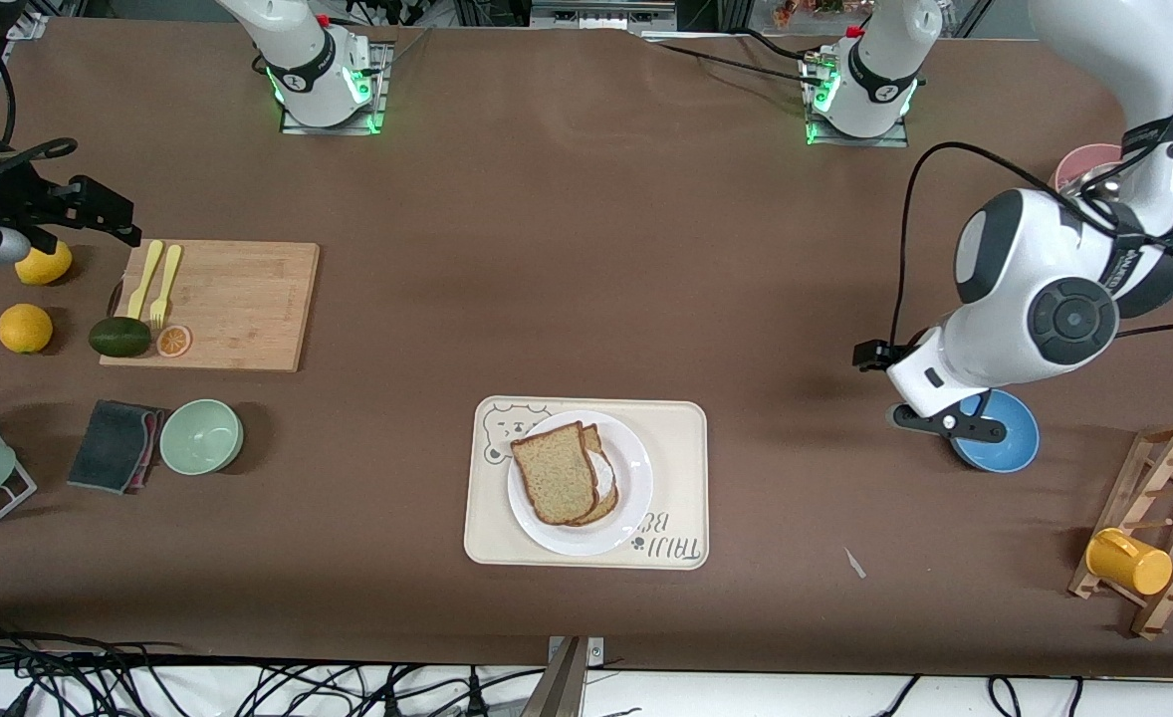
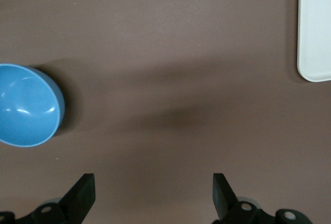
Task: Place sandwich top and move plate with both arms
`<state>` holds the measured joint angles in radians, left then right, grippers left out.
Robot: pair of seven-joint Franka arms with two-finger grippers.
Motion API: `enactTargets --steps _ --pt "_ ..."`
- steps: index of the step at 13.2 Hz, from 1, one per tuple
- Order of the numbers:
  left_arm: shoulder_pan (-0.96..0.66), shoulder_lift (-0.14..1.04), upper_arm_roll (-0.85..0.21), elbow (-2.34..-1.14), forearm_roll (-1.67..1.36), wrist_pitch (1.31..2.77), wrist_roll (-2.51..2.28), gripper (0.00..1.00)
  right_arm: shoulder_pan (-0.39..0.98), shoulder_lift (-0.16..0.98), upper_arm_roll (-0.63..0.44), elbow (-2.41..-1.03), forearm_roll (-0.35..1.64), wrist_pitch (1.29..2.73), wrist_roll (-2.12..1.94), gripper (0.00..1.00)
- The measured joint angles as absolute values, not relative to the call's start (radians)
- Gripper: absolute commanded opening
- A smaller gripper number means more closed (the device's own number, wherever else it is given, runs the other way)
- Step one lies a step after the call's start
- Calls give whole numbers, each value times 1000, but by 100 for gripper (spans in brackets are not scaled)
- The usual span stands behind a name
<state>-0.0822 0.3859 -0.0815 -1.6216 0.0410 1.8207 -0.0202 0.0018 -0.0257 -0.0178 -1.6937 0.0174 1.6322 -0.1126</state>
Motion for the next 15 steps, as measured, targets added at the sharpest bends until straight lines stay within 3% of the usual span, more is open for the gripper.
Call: enactTargets --steps 7,15 --pt "9 154 -80 -1664 41 1694 -15 100 1 -26 -18 -1694 17 1630 -113 100" --pt "100 -154 -79 -1881 40 1626 107 100 0 -26 -18 -1694 17 1630 -113 100"
